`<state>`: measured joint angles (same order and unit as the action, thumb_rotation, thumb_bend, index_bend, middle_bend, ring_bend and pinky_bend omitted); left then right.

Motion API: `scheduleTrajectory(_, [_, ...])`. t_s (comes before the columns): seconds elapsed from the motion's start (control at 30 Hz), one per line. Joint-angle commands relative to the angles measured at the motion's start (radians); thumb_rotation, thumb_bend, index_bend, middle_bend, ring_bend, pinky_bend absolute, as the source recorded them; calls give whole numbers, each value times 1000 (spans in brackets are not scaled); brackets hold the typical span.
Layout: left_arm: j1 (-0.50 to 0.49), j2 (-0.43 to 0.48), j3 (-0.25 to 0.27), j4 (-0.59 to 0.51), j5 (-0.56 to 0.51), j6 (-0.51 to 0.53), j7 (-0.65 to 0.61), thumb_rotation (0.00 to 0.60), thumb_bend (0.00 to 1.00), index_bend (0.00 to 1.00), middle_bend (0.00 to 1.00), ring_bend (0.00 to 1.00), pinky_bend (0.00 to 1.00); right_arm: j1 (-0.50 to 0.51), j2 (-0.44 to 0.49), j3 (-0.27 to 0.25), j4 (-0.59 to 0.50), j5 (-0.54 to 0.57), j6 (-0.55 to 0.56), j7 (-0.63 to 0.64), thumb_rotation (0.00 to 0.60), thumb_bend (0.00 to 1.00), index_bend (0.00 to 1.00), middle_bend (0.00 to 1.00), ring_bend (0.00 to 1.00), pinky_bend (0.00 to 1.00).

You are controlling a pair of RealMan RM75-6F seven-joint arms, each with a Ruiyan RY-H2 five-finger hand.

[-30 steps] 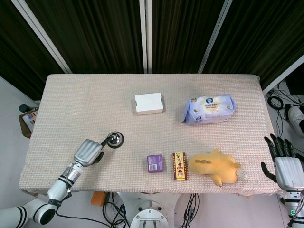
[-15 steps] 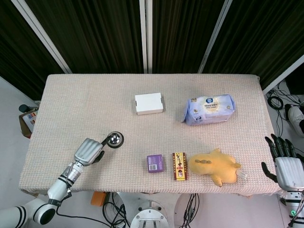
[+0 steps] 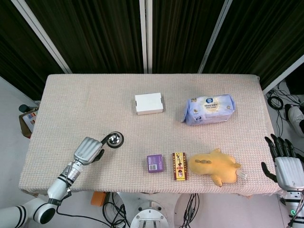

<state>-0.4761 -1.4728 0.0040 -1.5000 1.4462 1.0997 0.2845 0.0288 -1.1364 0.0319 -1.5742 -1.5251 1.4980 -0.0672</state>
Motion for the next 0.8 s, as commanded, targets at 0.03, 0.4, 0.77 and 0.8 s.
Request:
scheduleTrajectory(0.03, [-1, -1, 3, 2, -4, -8, 3, 600, 531, 114, 823, 783, 762, 1, -2, -1, 2, 1, -4, 0, 600, 290, 0, 0, 0, 0])
scheduleTrajectory(0.4, [-6, -11, 7, 6, -13, -25, 14, 600, 531, 114, 823, 782, 762, -1, -1, 1, 4, 2, 3, 3, 600, 290, 0, 0, 0, 0])
scheduleTrajectory(0.77, [-6, -10, 16, 10, -18, -39, 20, 600, 531, 114, 823, 782, 762, 1, -5, -1, 8, 2, -4, 3, 600, 290, 0, 0, 0, 0])
scheduleTrajectory(0.8, [-8, -11, 17, 10, -22, -46, 24, 600, 530, 114, 823, 782, 762, 1, -4, 0, 7, 3, -2, 2, 600, 291, 0, 0, 0, 0])
